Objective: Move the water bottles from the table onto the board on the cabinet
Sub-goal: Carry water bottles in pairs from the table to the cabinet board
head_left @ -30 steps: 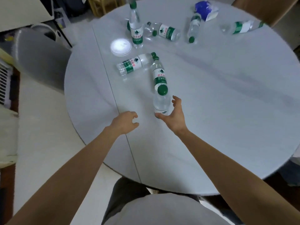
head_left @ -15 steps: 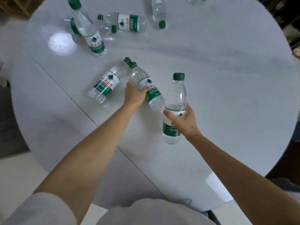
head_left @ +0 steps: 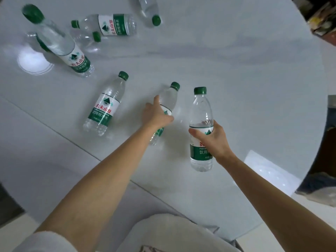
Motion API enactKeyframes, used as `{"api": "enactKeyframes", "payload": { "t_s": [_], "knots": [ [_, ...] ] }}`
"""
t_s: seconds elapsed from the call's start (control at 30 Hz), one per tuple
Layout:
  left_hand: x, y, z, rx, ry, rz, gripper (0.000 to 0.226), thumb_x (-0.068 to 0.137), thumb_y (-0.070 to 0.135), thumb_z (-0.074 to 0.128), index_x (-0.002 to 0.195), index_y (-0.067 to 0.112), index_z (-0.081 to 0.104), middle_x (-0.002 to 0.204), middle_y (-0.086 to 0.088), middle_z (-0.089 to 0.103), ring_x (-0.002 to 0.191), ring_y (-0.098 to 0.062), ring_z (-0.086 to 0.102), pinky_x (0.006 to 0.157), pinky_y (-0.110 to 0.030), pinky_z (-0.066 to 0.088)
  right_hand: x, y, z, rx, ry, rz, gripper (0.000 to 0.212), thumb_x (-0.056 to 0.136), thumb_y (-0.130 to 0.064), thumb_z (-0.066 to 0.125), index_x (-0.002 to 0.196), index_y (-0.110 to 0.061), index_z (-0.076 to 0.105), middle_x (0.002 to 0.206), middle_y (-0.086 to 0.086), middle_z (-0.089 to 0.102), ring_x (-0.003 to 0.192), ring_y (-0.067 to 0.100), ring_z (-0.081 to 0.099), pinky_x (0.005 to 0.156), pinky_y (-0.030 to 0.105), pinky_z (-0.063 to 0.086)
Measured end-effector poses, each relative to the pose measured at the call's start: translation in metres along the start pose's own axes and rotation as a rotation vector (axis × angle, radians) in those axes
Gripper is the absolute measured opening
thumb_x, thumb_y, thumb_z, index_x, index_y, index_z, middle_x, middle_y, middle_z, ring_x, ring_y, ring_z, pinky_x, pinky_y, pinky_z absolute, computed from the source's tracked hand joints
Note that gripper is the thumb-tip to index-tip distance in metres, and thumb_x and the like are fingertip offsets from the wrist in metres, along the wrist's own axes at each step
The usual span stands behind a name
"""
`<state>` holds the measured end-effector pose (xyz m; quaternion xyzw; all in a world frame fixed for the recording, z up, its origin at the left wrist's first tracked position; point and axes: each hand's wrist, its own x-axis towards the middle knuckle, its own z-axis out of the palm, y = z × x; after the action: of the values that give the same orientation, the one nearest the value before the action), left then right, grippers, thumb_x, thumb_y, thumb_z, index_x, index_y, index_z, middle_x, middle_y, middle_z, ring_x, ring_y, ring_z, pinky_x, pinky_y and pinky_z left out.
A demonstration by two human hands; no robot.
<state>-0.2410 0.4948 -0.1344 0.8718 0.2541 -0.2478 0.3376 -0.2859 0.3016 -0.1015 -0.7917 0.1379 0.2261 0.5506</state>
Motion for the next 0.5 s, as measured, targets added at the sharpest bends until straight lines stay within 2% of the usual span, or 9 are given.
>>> {"api": "enactKeyframes", "payload": {
  "t_s": [0.07,0.13,0.17,0.23,0.3,0.37,0.43,0.5],
  "knots": [
    [-0.018,-0.003,0.016,0.247,0.157,0.099,0.096,0.077,0.036,0.072,0.152,0.026,0.013,0.132,-0.014,0.043,0.112,-0.035,0.051,0.085,-0.039,0.046,0.000,-0.001,-0.001,0.014,-0.004,0.017,0.033,0.071,-0.022,0.080,0.100,-0.021,0.064,0.087,-0.002,0.073,0.081,0.015,0.071,0.079,0.037,0.058],
    [-0.027,-0.009,0.031,0.470,0.283,0.234,0.094,0.082,0.039,0.068,0.153,0.024,0.009,0.126,-0.013,0.047,0.099,-0.033,0.056,0.075,-0.040,0.048,-0.003,0.000,-0.002,0.053,-0.008,0.028,0.030,0.074,-0.017,0.079,0.099,-0.020,0.063,0.085,-0.003,0.072,0.076,0.010,0.070,0.071,0.028,0.056],
    [-0.027,-0.010,0.033,0.525,0.312,0.279,0.093,0.084,0.041,0.066,0.154,0.023,0.008,0.125,-0.013,0.048,0.095,-0.032,0.058,0.072,-0.040,0.048,-0.006,0.000,-0.003,0.075,-0.010,0.029,0.029,0.075,-0.015,0.079,0.098,-0.020,0.062,0.084,-0.004,0.072,0.073,0.008,0.070,0.068,0.024,0.054],
    [-0.024,-0.013,0.029,0.528,0.261,0.314,0.090,0.086,0.041,0.064,0.154,0.025,0.007,0.126,-0.014,0.048,0.096,-0.034,0.060,0.076,-0.040,0.048,-0.013,0.003,-0.005,0.117,-0.010,0.041,0.028,0.077,-0.015,0.077,0.099,-0.019,0.061,0.083,-0.003,0.071,0.069,0.005,0.069,0.063,0.020,0.053],
    [-0.021,-0.017,0.023,0.321,0.160,0.297,0.087,0.084,0.041,0.064,0.152,0.029,0.011,0.129,-0.011,0.050,0.106,-0.034,0.059,0.085,-0.041,0.047,-0.023,0.007,-0.008,0.175,0.004,0.062,0.029,0.079,-0.016,0.076,0.103,-0.016,0.059,0.085,-0.001,0.070,0.068,0.005,0.069,0.062,0.020,0.053],
    [-0.027,-0.019,0.017,-0.156,0.045,0.210,0.081,0.081,0.038,0.068,0.148,0.029,0.022,0.128,-0.004,0.056,0.108,-0.028,0.059,0.091,-0.039,0.050,-0.032,0.010,-0.014,0.262,0.029,0.085,0.032,0.080,-0.019,0.074,0.107,-0.015,0.057,0.089,0.001,0.069,0.073,0.011,0.069,0.068,0.027,0.056],
    [-0.048,-0.017,0.017,-0.648,-0.041,0.099,0.065,0.083,0.028,0.070,0.139,0.024,0.037,0.118,-0.004,0.062,0.099,-0.024,0.063,0.084,-0.036,0.054,-0.042,0.012,-0.022,0.386,0.046,0.108,0.035,0.083,-0.022,0.072,0.113,-0.013,0.057,0.089,0.003,0.067,0.077,0.017,0.068,0.074,0.036,0.056],
    [-0.076,-0.010,0.022,-0.918,-0.124,0.033,0.045,0.085,0.022,0.068,0.125,0.022,0.048,0.106,-0.007,0.063,0.085,-0.025,0.064,0.073,-0.035,0.055,-0.053,0.013,-0.033,0.526,0.048,0.122,0.037,0.084,-0.025,0.071,0.115,-0.010,0.056,0.086,0.005,0.065,0.077,0.021,0.066,0.074,0.039,0.057]
  ]
}}
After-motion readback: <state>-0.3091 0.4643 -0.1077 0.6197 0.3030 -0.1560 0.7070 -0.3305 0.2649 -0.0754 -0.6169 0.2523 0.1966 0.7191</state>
